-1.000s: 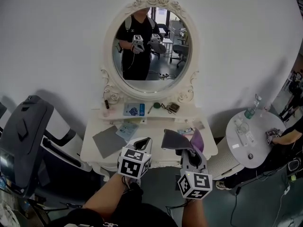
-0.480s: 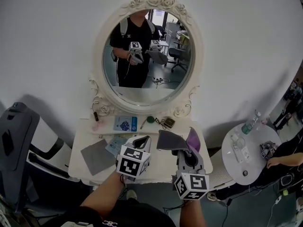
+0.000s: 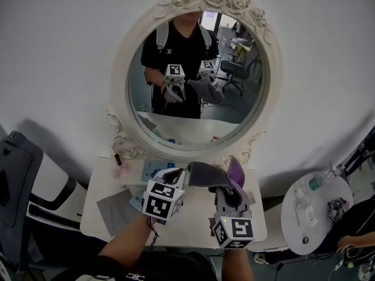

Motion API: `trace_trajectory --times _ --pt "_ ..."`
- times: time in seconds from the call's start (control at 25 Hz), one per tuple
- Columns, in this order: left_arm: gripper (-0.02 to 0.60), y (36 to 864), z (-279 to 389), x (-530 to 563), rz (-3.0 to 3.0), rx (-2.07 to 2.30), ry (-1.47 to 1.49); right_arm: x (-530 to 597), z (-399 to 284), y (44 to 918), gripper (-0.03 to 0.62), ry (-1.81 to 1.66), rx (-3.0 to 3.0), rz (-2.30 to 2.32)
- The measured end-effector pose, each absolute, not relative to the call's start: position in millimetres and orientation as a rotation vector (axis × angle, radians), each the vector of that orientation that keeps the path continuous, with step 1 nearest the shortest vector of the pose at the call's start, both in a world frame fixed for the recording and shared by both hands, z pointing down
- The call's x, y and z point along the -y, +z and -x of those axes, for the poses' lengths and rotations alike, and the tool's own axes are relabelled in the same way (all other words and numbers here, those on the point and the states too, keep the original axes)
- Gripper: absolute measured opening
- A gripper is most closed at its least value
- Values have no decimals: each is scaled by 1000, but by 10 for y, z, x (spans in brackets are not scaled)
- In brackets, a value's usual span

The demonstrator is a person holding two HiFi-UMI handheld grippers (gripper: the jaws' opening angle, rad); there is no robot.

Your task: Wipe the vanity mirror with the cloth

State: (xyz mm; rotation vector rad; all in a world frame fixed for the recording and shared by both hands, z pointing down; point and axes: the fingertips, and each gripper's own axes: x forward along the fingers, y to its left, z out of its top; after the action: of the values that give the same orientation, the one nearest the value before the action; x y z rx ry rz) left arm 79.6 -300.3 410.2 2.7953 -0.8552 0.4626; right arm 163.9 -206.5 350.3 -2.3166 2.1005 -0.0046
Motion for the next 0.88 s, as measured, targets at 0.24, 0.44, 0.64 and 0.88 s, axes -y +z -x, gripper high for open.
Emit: trace_trajectory --times 0.24,0.44,0.64,0.88 --pt "2 4150 -690 3452 -2707 1027 437 2743 -1788 3313 48 75 -2196 2165" --pt "2 4114 -461 3746 -2626 1225 400 3258 -1889 2739 48 351 -2227 1989" --pt "2 4081 -312 3811 -2576 1305 388 3574 -1960 1668 48 696 -2175 1883" --pt "2 4190 -101 3764 -2536 1355 413 3734 -1893 204 48 1108 -1991 1832"
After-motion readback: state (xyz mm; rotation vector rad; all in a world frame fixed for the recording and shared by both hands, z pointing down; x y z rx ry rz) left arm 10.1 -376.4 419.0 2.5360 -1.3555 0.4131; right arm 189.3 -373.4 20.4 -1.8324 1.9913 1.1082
